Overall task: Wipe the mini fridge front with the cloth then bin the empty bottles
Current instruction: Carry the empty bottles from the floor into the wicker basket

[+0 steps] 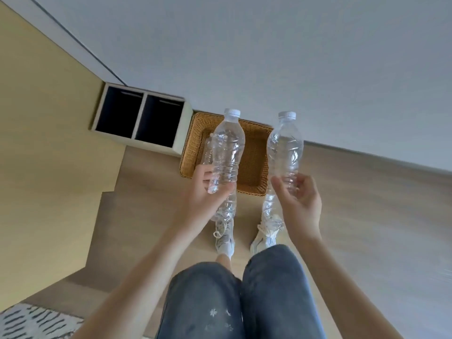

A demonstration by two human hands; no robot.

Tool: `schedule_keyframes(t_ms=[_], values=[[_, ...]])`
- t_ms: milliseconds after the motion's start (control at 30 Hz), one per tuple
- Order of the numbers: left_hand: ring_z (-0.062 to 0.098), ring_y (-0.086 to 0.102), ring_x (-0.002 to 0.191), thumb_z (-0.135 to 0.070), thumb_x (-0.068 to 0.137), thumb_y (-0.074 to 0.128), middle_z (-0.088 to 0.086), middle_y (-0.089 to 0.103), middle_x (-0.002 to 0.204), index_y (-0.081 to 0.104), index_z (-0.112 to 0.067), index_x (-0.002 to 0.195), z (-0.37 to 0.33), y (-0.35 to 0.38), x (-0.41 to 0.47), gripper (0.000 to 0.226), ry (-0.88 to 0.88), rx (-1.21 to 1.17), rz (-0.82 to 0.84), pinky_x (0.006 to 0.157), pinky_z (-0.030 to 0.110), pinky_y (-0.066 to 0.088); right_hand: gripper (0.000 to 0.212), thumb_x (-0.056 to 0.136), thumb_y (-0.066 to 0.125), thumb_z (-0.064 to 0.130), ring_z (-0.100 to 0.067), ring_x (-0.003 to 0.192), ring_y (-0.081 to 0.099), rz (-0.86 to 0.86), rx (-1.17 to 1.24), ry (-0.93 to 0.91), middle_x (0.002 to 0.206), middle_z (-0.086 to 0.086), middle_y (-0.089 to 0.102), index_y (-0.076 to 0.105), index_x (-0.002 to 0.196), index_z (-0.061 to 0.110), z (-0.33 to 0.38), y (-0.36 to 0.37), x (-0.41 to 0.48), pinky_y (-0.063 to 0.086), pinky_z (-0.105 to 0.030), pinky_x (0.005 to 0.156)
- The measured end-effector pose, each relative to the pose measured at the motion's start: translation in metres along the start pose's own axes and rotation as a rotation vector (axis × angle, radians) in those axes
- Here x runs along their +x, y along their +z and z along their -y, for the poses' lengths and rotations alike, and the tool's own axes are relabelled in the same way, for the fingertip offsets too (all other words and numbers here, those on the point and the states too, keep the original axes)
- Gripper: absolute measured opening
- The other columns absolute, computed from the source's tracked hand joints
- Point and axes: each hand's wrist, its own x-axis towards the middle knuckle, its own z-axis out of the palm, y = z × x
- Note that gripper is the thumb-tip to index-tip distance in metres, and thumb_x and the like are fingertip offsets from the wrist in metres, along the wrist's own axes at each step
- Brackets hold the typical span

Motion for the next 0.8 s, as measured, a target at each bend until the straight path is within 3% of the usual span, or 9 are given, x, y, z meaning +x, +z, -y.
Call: schedule_keyframes(t_ms=[133,200,300,433,567,667,800], values=[[-0.008,0.056,0.106,-0.051,0.075,0.078,-0.02,0.06,0.121,0.051,-0.036,0.124,0.062,0.03,0.082,0.058,0.004,0.02,-0.022,0.081,0.015,0.044,0.033,0.082,0.083,0.034,0.013,0.064,0.061,-0.026,-0.019,0.062,0.074,0.033,0.066,0.061,0.103,0.02,-0.068,0.052,0.065,0.043,-0.003,0.054],[-0.008,0.055,0.107,-0.052,0.074,0.077,-0.023,0.06,0.117,0.051,-0.039,0.121,0.097,0.044,0.125,0.056,-0.019,0.018,-0.029,0.08,0.014,0.041,0.037,0.08,0.084,0.039,0.01,0.07,0.063,-0.044,-0.037,0.105,0.078,0.028,0.068,0.061,0.104,0.023,-0.109,0.072,0.1,0.045,-0.005,0.057],[-0.004,0.055,0.108,-0.043,0.078,0.079,-0.028,0.054,0.11,0.049,-0.039,0.119,0.153,0.065,0.192,0.05,-0.069,0.017,-0.036,0.075,0.013,0.04,0.042,0.075,0.084,0.051,-0.004,0.089,0.065,-0.065,-0.083,0.174,0.092,0.013,0.068,0.06,0.104,0.031,-0.175,0.097,0.149,0.049,-0.017,0.072],[0.008,0.057,0.107,-0.037,0.081,0.078,-0.012,0.057,0.117,0.049,-0.027,0.125,0.224,0.09,0.269,0.054,-0.093,0.063,-0.056,0.076,0.017,0.042,0.05,0.076,0.082,0.053,-0.01,0.101,0.063,-0.003,-0.115,0.222,0.105,0.011,0.063,0.055,0.113,0.033,-0.249,0.14,0.206,0.057,-0.036,0.09],[0.003,0.058,0.101,-0.04,0.081,0.078,-0.011,0.058,0.114,0.05,-0.025,0.127,0.28,0.118,0.33,0.056,-0.089,0.088,-0.018,0.081,0.024,0.048,0.058,0.078,0.079,0.054,-0.012,0.101,0.065,0.032,-0.131,0.22,0.108,0.01,0.063,0.056,0.123,0.026,-0.299,0.181,0.261,0.057,-0.033,0.085],[-0.005,0.058,0.09,-0.042,0.08,0.078,-0.014,0.057,0.11,0.051,-0.023,0.129,0.32,0.142,0.363,0.059,-0.121,0.076,-0.009,0.071,0.019,0.047,0.061,0.081,0.078,0.053,-0.012,0.096,0.065,0.04,-0.152,0.215,0.111,0.005,0.064,0.055,0.127,0.021,-0.334,0.202,0.304,0.052,-0.023,0.071],[0.007,0.062,0.097,-0.042,0.079,0.08,-0.006,0.063,0.116,0.054,-0.02,0.129,0.362,0.169,0.404,0.061,-0.107,0.109,-0.024,0.074,0.021,0.049,0.06,0.083,0.077,0.052,-0.015,0.1,0.064,0.04,-0.179,0.228,0.115,0.003,0.062,0.056,0.128,0.018,-0.376,0.225,0.35,0.054,-0.031,0.086]])
